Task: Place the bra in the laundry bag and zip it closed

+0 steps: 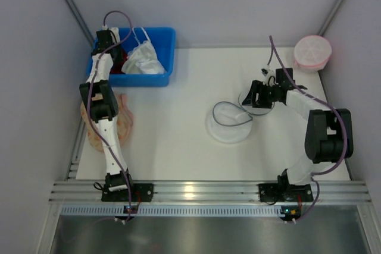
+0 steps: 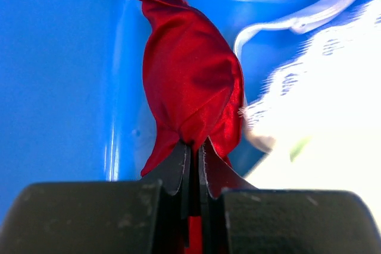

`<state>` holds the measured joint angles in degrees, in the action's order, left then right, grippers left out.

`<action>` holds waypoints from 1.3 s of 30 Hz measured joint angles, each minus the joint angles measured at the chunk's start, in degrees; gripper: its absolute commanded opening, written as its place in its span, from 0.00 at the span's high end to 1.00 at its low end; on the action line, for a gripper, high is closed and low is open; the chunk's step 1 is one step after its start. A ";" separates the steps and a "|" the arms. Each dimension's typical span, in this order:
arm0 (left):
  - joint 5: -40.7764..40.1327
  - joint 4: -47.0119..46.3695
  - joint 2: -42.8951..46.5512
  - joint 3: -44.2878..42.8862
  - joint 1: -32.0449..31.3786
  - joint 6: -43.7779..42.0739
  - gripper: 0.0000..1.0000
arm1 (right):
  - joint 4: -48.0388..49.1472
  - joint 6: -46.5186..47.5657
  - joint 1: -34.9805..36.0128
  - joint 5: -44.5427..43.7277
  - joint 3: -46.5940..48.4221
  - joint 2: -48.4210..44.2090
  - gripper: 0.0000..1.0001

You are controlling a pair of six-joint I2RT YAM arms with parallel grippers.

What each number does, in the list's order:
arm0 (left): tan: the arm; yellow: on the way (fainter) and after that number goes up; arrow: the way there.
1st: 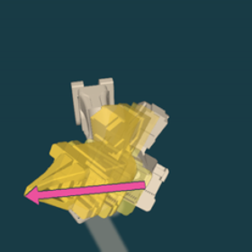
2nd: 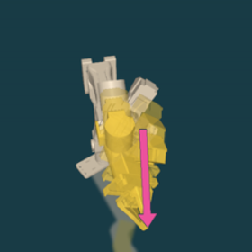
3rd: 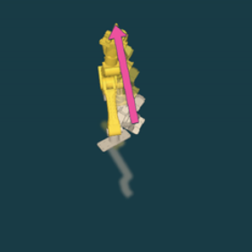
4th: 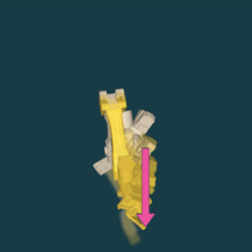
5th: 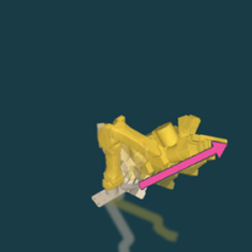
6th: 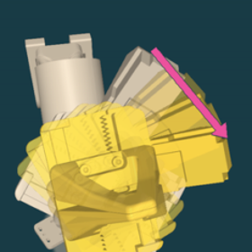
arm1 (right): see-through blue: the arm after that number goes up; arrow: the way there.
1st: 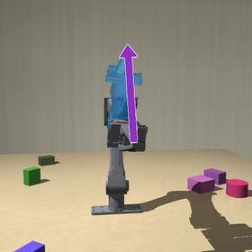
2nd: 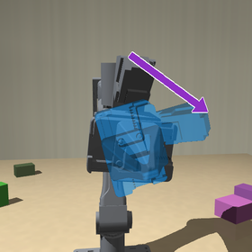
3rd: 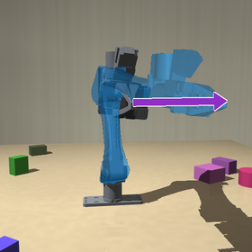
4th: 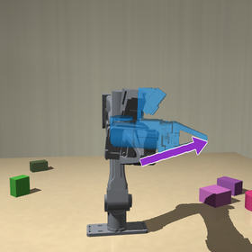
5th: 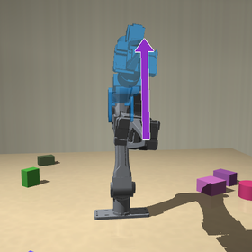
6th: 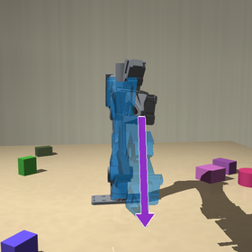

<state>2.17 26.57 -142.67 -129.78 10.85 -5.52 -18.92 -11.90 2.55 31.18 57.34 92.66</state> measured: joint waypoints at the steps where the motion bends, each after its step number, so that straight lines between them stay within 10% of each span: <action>1: 0.83 0.00 0.63 0.00 0.00 0.09 1.00 | 0.02 0.24 0.74 0.15 0.31 1.31 0.46; 21: 28.52 -2.19 32.11 10.14 0.00 9.44 1.00 | 1.81 1.75 3.67 -5.51 11.08 16.24 0.50; 32: 53.90 -3.02 48.46 24.92 -1.05 20.41 1.00 | 2.78 2.75 3.28 -3.21 23.45 18.97 0.28; 39: 65.20 -3.43 60.17 40.37 -5.97 22.49 1.00 | 1.22 5.84 3.30 4.96 24.09 4.50 0.12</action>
<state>67.37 23.14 -82.50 -89.41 4.89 16.97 -17.69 -6.07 5.85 36.14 81.43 97.17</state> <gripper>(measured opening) 0.056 0.837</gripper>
